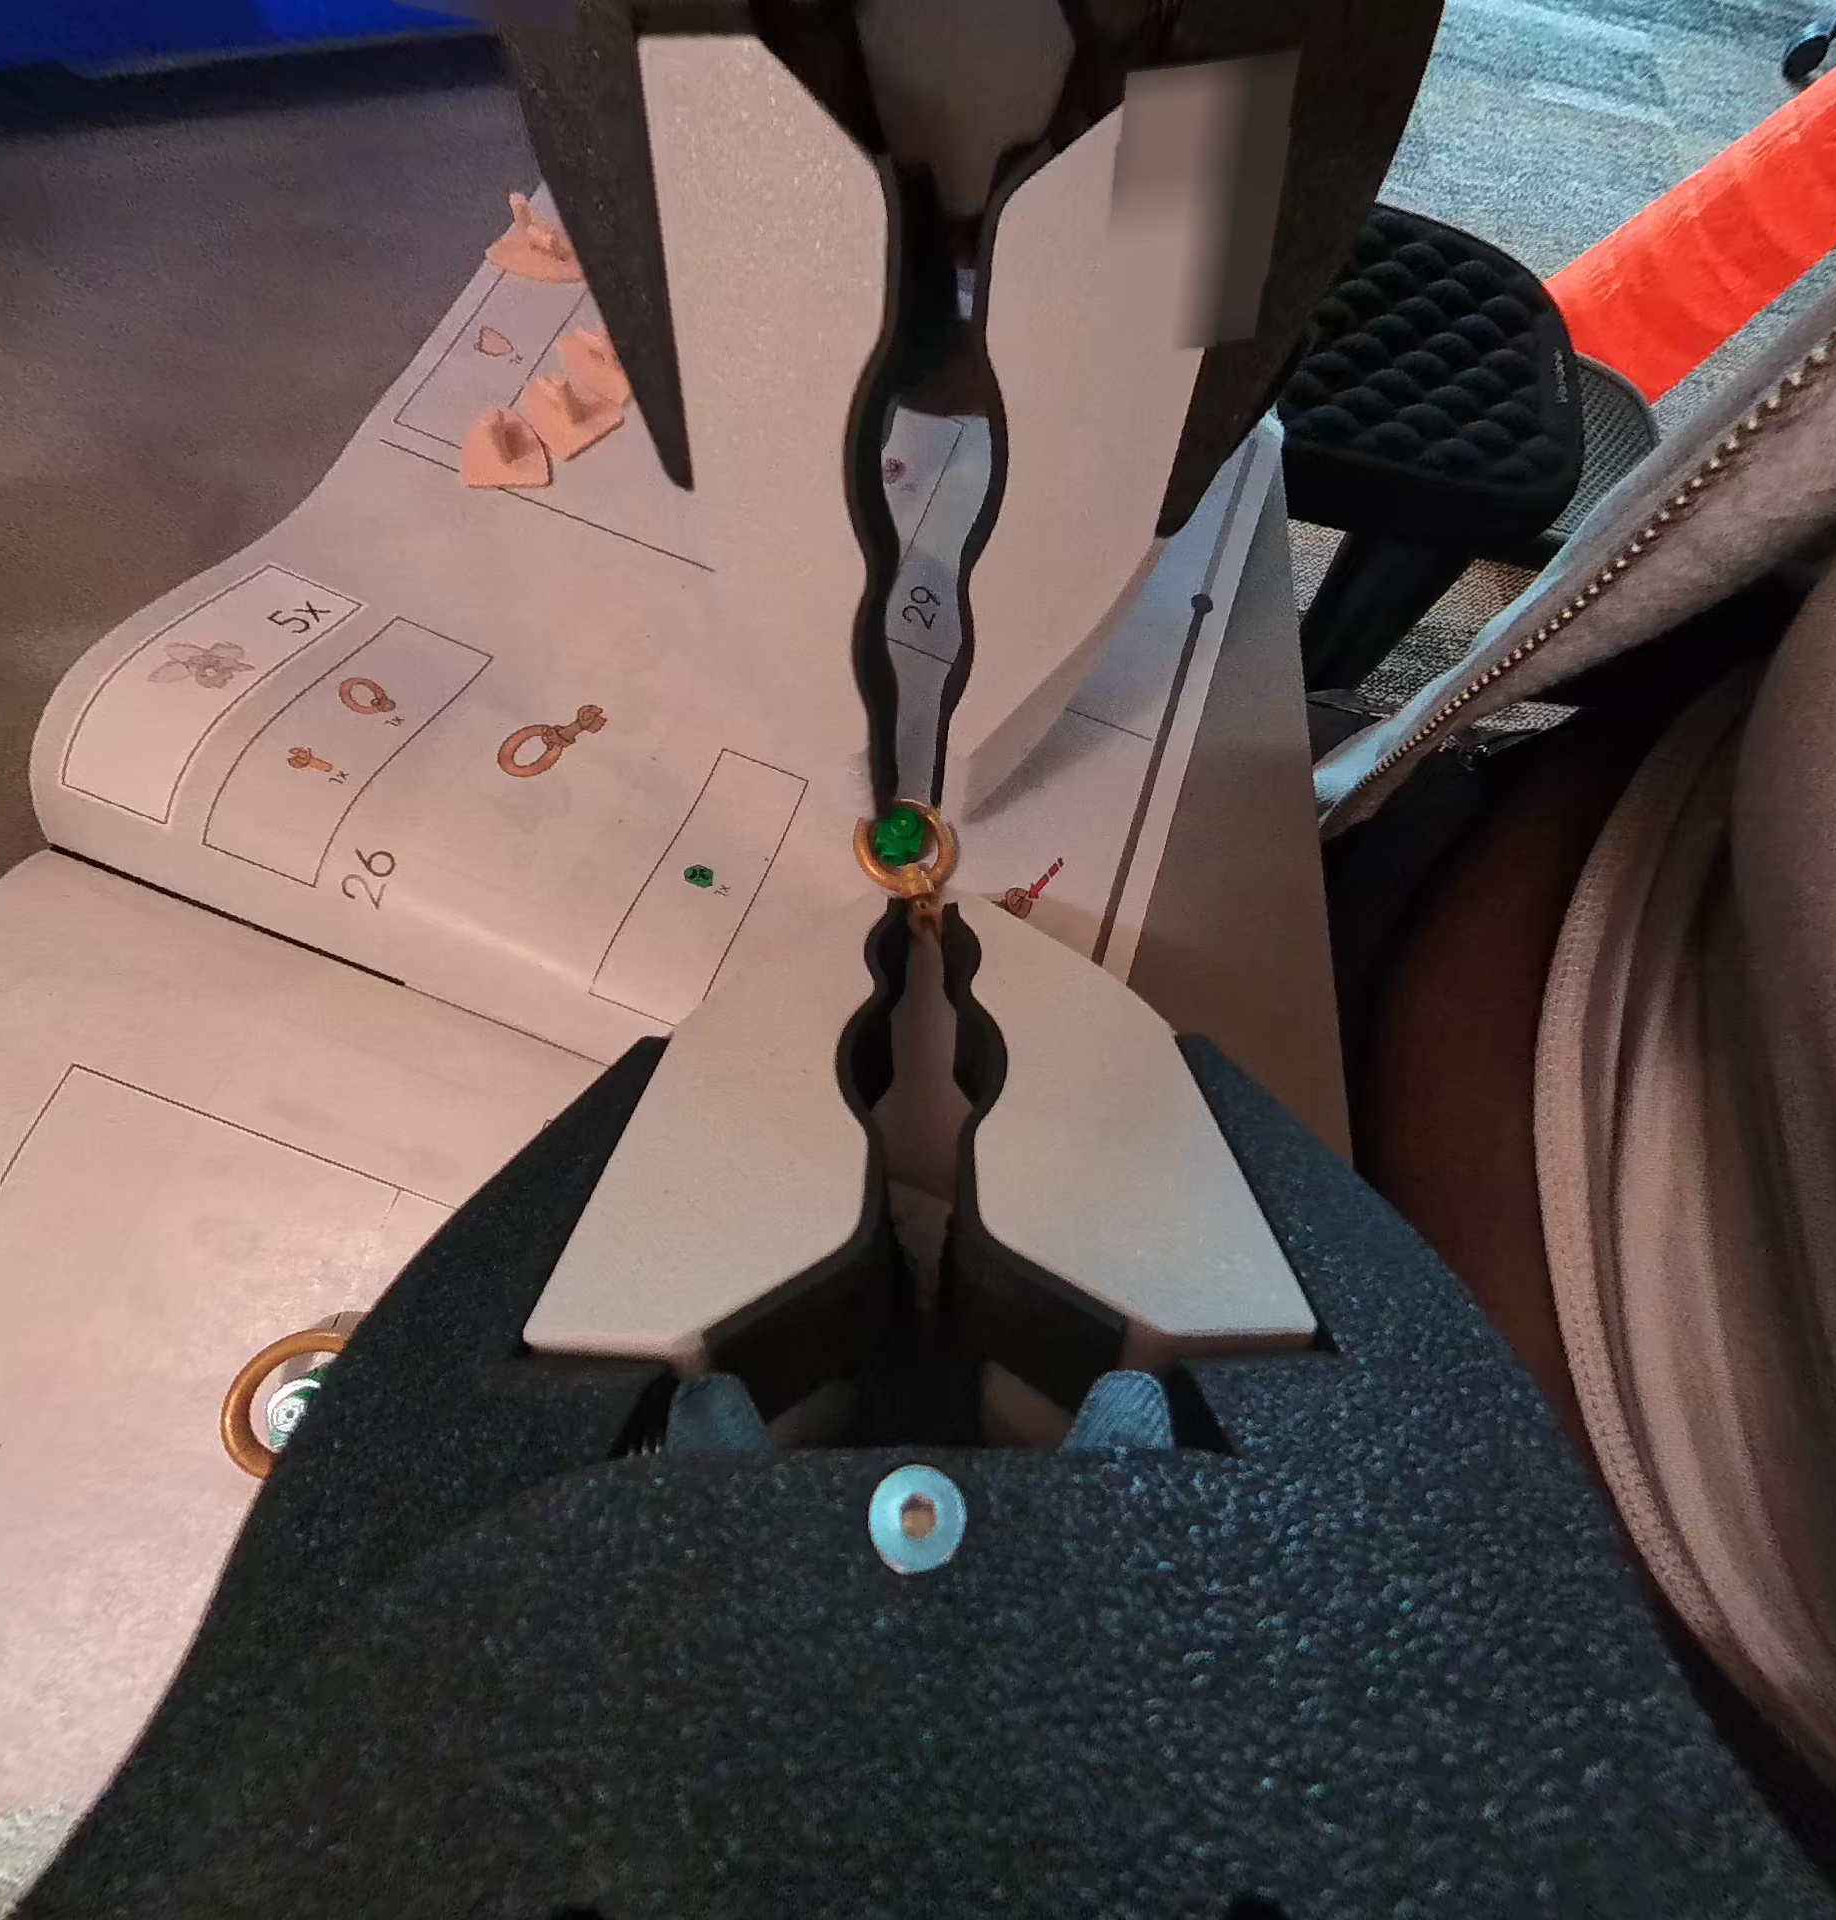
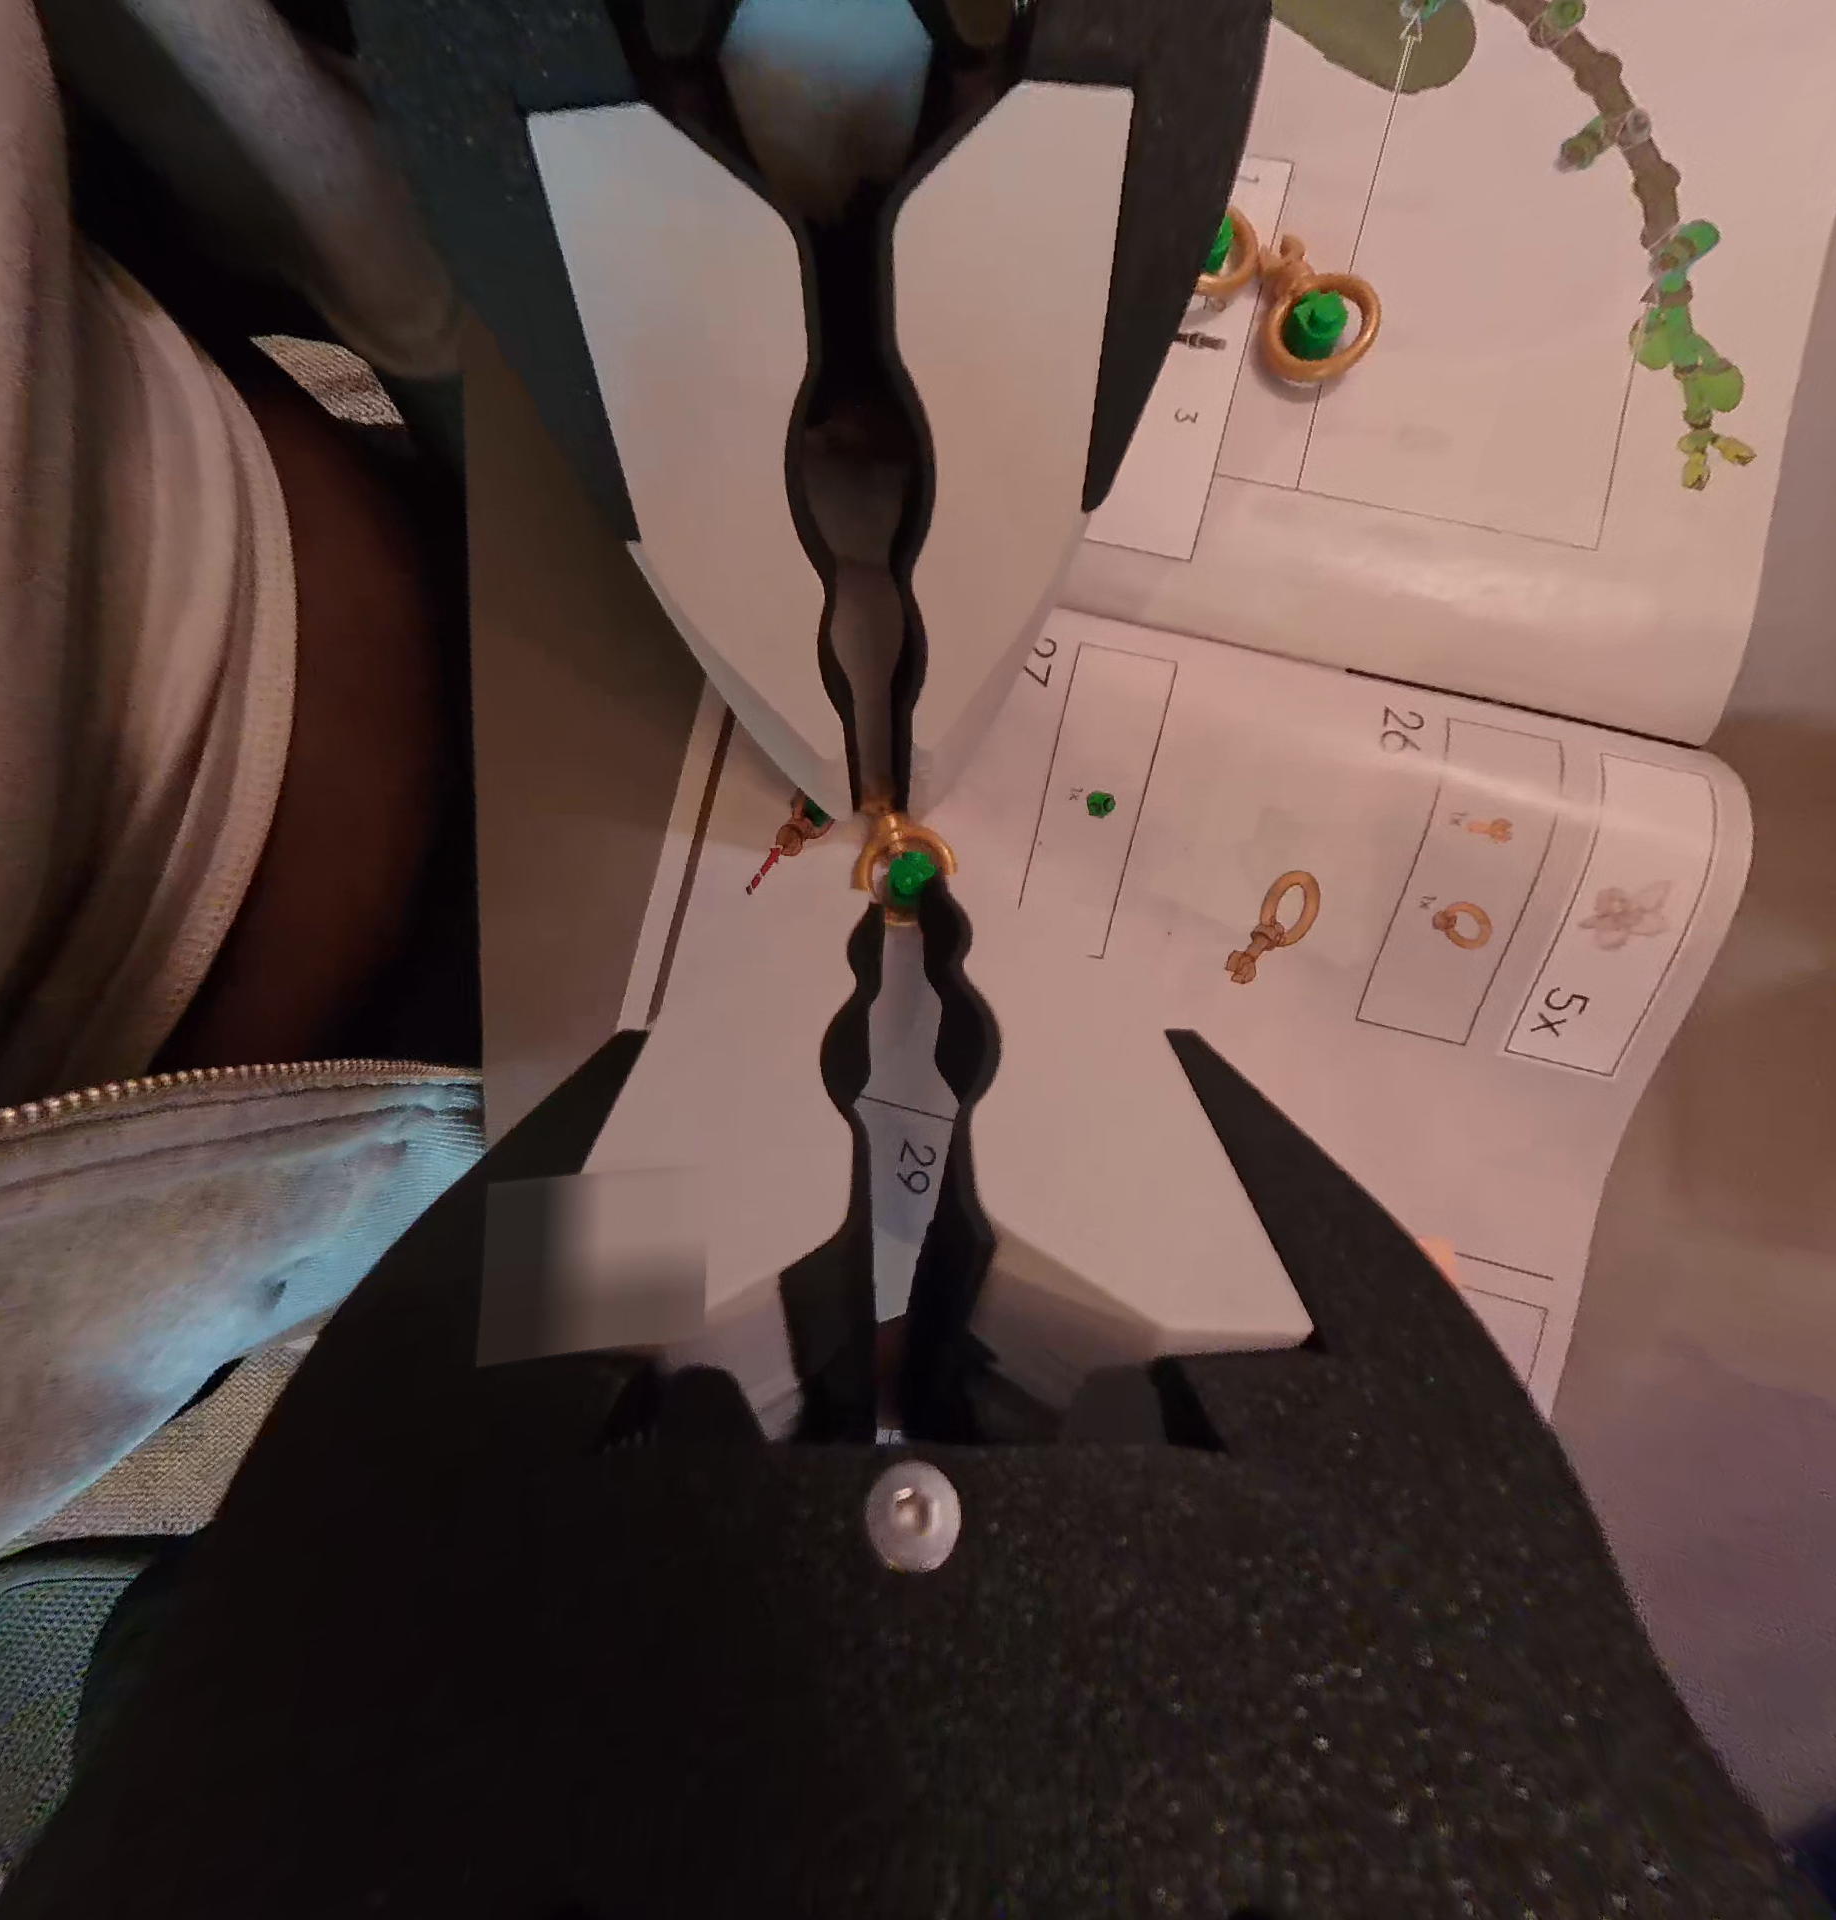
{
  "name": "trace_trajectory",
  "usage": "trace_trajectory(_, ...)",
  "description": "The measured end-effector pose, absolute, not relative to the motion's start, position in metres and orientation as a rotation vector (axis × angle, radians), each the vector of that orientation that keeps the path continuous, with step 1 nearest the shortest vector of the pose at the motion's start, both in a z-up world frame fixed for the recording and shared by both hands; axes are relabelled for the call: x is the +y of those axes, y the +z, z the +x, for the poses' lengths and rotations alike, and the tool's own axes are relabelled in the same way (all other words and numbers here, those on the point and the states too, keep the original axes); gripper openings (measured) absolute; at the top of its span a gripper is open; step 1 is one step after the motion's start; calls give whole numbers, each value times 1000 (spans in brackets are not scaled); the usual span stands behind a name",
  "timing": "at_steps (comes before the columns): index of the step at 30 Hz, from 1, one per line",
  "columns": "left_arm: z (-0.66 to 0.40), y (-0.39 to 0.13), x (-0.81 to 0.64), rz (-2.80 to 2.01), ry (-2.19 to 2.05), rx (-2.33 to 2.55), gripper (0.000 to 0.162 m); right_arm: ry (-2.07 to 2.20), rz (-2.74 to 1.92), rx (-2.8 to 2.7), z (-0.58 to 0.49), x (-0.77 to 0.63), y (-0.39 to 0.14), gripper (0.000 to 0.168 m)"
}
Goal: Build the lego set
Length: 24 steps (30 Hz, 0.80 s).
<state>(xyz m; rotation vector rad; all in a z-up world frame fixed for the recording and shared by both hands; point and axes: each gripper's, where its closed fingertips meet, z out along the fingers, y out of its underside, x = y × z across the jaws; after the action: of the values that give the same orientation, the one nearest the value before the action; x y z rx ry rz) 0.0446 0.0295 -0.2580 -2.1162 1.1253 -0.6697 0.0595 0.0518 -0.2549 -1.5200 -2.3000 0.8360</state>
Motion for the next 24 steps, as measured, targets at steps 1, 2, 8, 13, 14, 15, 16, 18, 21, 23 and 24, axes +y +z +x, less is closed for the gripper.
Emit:
trace_trajectory(1,45,-258,29,-2116,-669,1126,6,817,-1514,-2301,60,52,-256,7)
trace_trajectory(2,45,-258,29,-2116,-669,1126,6,810,-1508,-2297,60,53,-256,6)
trace_trajectory(8,45,-258,29,-2116,-672,1124,6,712,-1696,-2264,58,54,-255,11)
trace_trajectory(13,45,-258,30,-2116,-673,1124,6,628,-1691,-2255,56,54,-257,8)
trace_trajectory(14,45,-258,30,-2116,-672,1125,6,617,-1676,-2263,55,54,-257,8)
trace_trajectory(15,45,-258,30,-2116,-672,1125,6,606,-1656,-2276,55,54,-257,8)
trace_trajectory(16,45,-259,30,-2116,-672,1125,6,591,-1622,-2298,55,54,-257,7)
trace_trajectory(18,45,-258,30,-2116,-672,1125,6,564,-1515,-2350,55,54,-257,7)
trace_trajectory(21,45,-259,30,-2115,-666,1125,6,592,-1317,-2440,56,54,-257,5)
trace_trajectory(23,45,-258,30,-2114,-663,1124,6,625,-1215,-2478,55,54,-257,5)
trace_trajectory(24,45,-258,30,-2113,-660,1124,6,634,-1178,-2495,55,54,-257,5)
